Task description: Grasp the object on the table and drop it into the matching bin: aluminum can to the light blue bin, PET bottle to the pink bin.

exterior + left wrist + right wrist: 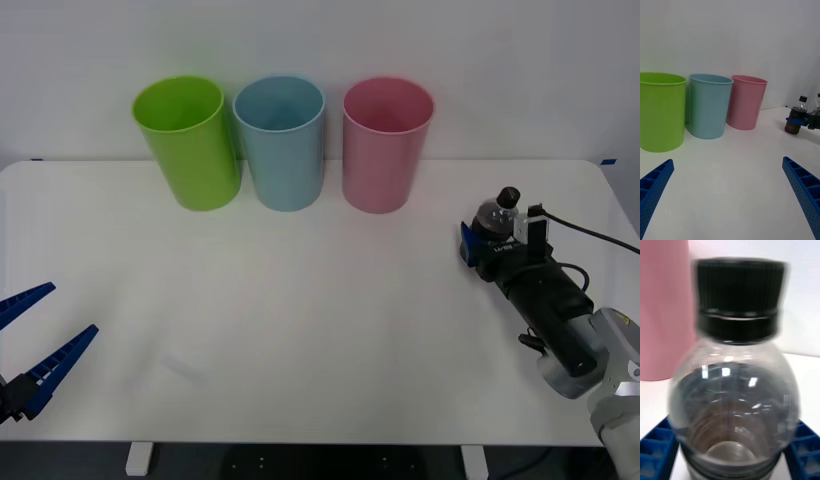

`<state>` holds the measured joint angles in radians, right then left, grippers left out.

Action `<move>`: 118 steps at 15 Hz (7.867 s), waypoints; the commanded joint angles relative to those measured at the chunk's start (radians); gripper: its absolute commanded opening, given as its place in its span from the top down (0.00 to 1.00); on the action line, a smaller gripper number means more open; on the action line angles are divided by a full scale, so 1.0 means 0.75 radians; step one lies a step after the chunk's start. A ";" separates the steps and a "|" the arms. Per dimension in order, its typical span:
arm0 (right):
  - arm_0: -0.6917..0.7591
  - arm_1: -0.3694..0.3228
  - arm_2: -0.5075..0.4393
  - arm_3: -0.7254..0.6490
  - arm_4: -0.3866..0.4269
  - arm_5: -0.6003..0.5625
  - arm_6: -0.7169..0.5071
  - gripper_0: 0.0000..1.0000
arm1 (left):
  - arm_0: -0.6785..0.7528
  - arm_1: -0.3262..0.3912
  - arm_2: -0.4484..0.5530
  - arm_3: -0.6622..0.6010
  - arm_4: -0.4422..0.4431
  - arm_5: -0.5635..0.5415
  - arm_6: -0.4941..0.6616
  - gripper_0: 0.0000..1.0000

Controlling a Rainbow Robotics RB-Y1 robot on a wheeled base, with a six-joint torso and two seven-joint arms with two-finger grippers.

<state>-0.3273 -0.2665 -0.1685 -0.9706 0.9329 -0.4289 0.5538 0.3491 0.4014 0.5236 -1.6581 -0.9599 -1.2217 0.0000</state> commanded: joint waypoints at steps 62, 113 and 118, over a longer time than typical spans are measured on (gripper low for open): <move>-0.836 -0.023 0.176 0.114 0.716 0.034 -1.051 0.85 | 0.000 0.000 0.000 0.000 0.000 0.000 0.000 0.00; 0.655 -0.262 -0.219 -0.927 0.319 -0.852 -0.773 0.00 | 0.000 0.000 0.000 0.000 0.000 0.000 0.000 0.00; 0.715 -0.262 -0.231 -0.941 0.321 -0.878 -0.773 0.00 | 0.000 0.000 0.000 0.000 0.000 0.000 0.000 0.00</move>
<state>0.2070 -0.4630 -0.3420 -1.6766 1.1728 -1.0866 -0.0270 0.3490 0.4014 0.5236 -1.6581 -0.9599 -1.2217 0.0000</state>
